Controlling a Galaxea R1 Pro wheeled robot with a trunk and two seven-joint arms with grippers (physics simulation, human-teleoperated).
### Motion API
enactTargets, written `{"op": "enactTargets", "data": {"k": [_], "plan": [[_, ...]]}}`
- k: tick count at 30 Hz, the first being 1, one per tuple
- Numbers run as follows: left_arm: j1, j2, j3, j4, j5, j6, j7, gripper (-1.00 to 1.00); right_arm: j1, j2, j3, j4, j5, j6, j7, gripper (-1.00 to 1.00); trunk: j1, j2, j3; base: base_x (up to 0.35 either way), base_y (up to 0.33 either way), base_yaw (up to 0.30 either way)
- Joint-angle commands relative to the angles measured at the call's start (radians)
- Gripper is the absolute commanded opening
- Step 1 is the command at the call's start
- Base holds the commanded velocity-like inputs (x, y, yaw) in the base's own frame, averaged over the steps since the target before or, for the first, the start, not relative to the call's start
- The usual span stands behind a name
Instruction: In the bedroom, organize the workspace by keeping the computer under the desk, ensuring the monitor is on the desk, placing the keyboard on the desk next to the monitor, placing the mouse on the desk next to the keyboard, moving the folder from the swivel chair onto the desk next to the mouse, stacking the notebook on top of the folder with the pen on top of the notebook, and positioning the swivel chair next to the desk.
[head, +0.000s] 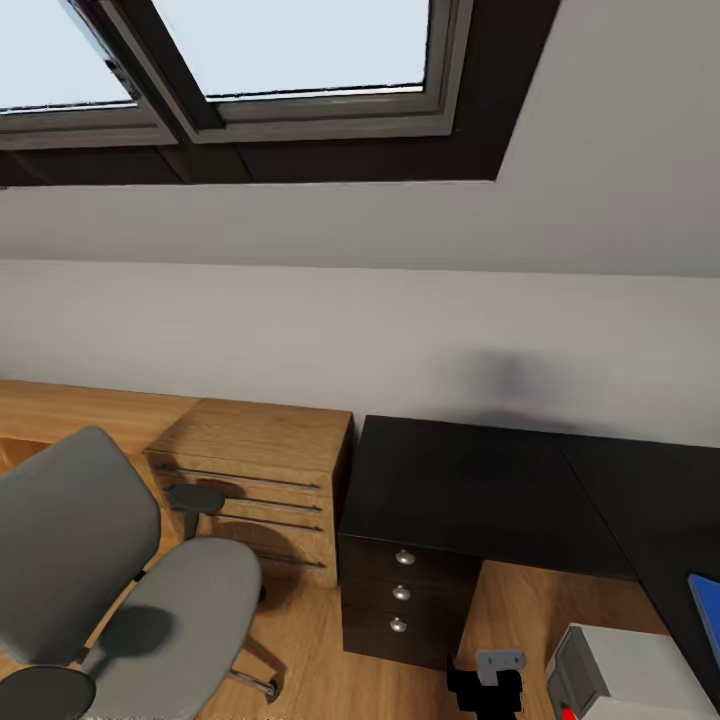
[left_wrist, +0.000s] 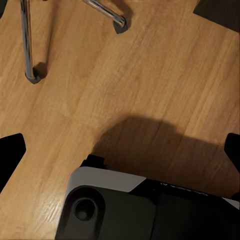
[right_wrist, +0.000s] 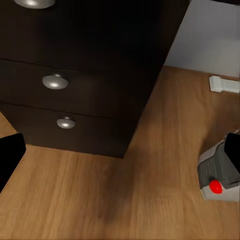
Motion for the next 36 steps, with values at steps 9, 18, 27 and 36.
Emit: {"op": "enactTargets", "data": {"k": [9, 18, 27, 36], "plan": [[-0.001, -0.006, -0.009, -0.001, 0.010, -0.033, 0.005, 1.00, -0.001, 0.001, 0.009, 0.002, -0.005, -0.003, -0.004, 1.00, 0.001, -0.002, -0.002, -0.137, 0.000, 0.281], [-0.001, -0.006, -0.010, -0.001, 0.012, -0.032, 0.005, 1.00, -0.001, 0.001, 0.009, 0.002, -0.005, -0.003, -0.004, 1.00, 0.001, -0.002, -0.002, -0.326, 0.000, 0.281], [-0.001, -0.005, -0.009, -0.001, 0.013, -0.032, 0.005, 1.00, -0.001, 0.002, 0.009, 0.002, -0.005, -0.003, -0.004, 1.00, 0.001, -0.002, -0.002, -0.109, 0.000, 0.281], [-0.001, -0.004, -0.009, -0.001, 0.015, -0.032, 0.005, 1.00, -0.001, 0.002, 0.009, 0.002, -0.004, -0.003, -0.004, 1.00, 0.001, -0.002, -0.002, -0.006, 0.000, 0.281]]}}
